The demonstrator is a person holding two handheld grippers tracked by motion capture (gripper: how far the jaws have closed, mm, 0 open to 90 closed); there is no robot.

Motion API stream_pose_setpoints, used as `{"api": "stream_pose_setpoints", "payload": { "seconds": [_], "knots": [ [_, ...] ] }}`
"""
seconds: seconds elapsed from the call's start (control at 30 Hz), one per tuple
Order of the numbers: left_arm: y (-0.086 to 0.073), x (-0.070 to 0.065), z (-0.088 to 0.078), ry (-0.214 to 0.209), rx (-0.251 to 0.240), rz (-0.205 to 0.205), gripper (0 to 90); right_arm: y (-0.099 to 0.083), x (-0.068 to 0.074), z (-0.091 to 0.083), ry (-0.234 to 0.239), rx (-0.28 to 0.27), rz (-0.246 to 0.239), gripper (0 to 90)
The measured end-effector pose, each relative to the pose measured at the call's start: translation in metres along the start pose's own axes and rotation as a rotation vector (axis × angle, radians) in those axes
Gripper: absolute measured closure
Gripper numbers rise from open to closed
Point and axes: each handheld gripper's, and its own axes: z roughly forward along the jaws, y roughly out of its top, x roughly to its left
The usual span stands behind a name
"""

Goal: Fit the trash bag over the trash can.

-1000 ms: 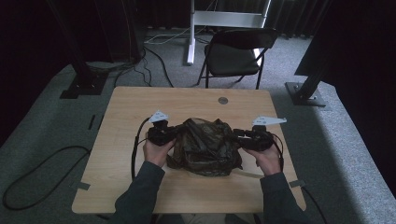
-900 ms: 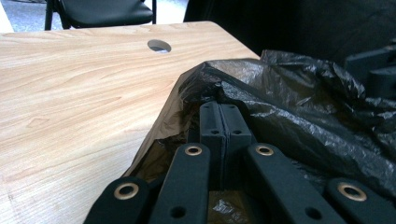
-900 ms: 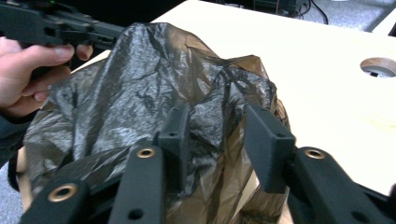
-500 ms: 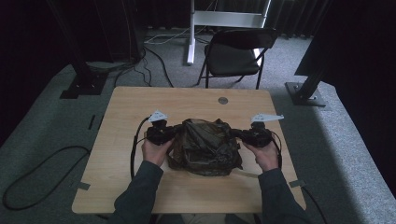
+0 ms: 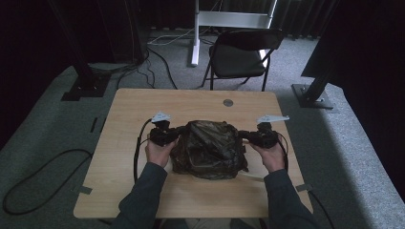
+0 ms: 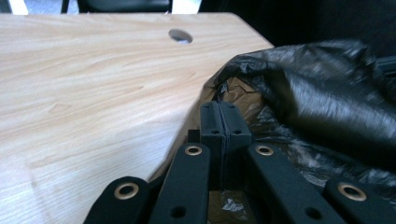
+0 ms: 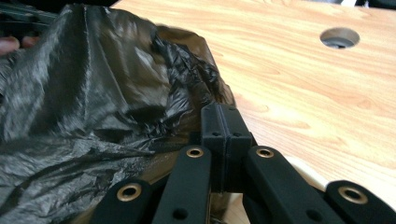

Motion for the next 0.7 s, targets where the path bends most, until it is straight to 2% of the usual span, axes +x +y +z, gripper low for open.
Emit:
{"api": "stream_pose_setpoints", "payload": {
  "seconds": [0.37, 0.57, 0.7],
  "knots": [
    [-0.008, 0.011, 0.01, 0.037, 0.09, -0.013, 90.0, -0.013, -0.009, 0.007, -0.059, 0.071, 0.031, 90.0],
    [-0.016, 0.021, 0.011, 0.065, 0.122, -0.048, 90.0, -0.019, -0.011, 0.006, -0.096, 0.105, 0.035, 90.0],
    [-0.019, 0.026, 0.009, 0.073, 0.135, -0.064, 90.0, -0.023, -0.011, 0.005, -0.098, 0.123, 0.041, 90.0]
  ]
}}
